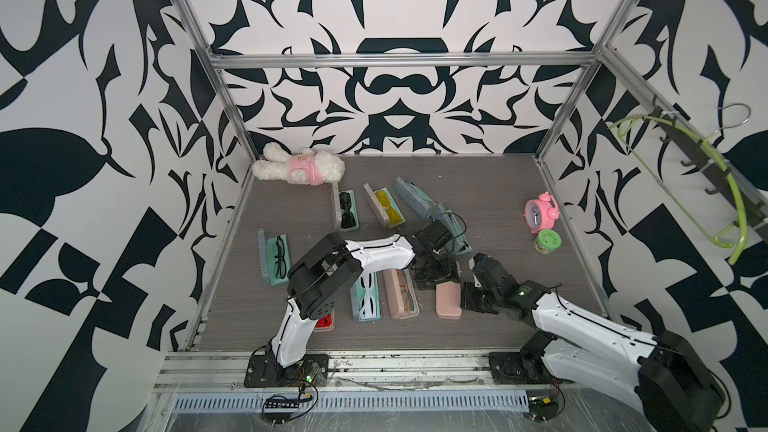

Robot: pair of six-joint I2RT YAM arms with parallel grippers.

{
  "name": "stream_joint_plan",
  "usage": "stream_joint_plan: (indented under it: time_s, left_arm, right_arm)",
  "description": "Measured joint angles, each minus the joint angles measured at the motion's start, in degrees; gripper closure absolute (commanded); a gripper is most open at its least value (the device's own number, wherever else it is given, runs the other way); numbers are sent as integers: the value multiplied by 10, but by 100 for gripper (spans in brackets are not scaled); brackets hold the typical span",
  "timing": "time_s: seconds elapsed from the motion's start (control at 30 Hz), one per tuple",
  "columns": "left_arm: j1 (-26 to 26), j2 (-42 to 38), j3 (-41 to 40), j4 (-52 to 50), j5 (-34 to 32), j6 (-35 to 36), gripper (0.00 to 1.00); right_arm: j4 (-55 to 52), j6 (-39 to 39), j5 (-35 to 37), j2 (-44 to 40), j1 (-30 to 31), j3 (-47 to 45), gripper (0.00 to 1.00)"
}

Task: Close the glasses case
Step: Close the glasses case at the center of the board.

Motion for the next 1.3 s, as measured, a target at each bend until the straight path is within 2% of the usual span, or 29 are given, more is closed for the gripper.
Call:
stream_joint_plan:
  time_s: [0.3, 0.7, 0.9, 1.1, 1.23, 1.27, 1.3]
  left_arm:
    - [-1, 4, 7, -4, 8, 13, 35]
    - [-4, 19, 16, 7, 6, 14, 37]
    - [-6, 15, 12, 21, 2, 2, 26]
    - [-7, -38, -11, 15, -33, -8, 19]
    - [-2, -116, -19, 10, -55, -10, 16]
    - [1, -145, -26, 9, -61, -10, 0]
    - [4, -169, -33, 9, -66, -9, 1]
  right_arm:
    - [-34, -5, -3, -22, -22, 0, 83]
    - [-78, -40, -80, -114, -153, 0, 77]
    - [-83, -54, -114, -121, -172, 0, 74]
    - [-83, -64, -149, -151, -172, 0, 53]
    - [-84, -62, -167, -171, -172, 1, 40]
    - [-84, -60, -171, -175, -172, 1, 39]
    - [-83, -59, -175, -177, -172, 2, 38]
